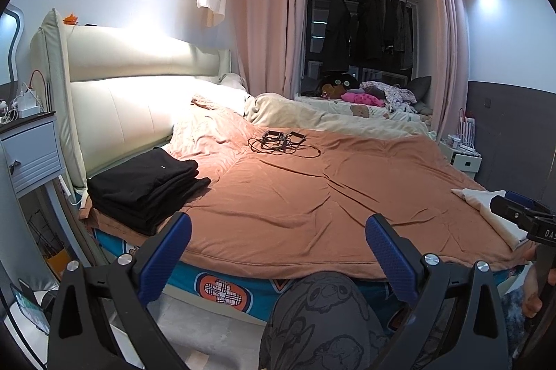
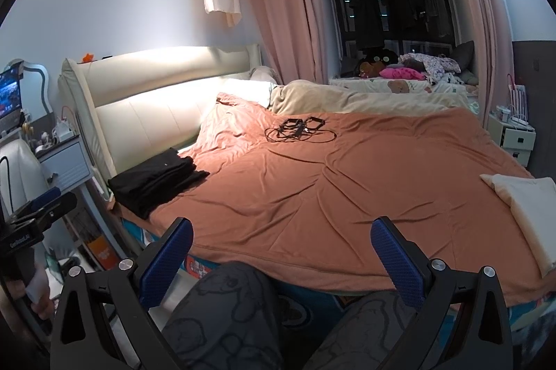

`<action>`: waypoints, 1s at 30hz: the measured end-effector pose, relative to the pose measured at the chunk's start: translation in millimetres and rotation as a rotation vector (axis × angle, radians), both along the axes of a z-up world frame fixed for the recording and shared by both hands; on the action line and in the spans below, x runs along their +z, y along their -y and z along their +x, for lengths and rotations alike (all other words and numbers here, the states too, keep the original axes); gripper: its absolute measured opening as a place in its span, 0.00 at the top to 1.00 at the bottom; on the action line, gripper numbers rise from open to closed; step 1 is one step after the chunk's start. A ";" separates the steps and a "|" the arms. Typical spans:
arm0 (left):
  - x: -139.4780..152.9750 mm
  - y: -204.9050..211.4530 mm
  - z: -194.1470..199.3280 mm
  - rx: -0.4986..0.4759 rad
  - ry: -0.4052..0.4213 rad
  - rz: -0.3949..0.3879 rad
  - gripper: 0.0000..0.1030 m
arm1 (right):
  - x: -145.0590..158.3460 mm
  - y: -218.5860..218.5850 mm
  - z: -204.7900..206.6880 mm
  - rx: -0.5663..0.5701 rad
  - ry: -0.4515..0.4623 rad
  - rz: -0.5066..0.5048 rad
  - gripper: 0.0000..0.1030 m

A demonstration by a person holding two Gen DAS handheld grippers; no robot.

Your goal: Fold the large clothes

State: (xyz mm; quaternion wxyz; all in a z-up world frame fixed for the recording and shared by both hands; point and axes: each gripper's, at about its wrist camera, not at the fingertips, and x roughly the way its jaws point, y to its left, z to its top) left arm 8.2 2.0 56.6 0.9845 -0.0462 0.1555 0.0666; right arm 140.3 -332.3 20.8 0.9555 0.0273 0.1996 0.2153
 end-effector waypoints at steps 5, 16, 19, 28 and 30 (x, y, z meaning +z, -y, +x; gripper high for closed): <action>0.8 0.9 -2.7 -0.007 -0.003 0.003 0.01 | 0.5 0.2 -0.9 -0.003 0.001 -0.001 0.00; 0.7 1.1 -9.0 -0.021 0.000 -0.005 0.01 | 1.7 2.6 -2.0 -0.006 0.001 -0.003 0.00; 1.0 1.9 -10.9 -0.024 0.003 -0.007 0.01 | 3.0 6.0 -3.2 -0.009 0.002 -0.002 0.00; 1.8 4.6 -14.9 -0.030 -0.002 -0.011 0.01 | 3.8 12.7 -5.3 -0.015 0.007 -0.008 0.00; 2.2 5.8 -15.0 -0.032 -0.002 -0.010 0.01 | 3.9 13.2 -5.0 -0.013 0.007 -0.009 0.00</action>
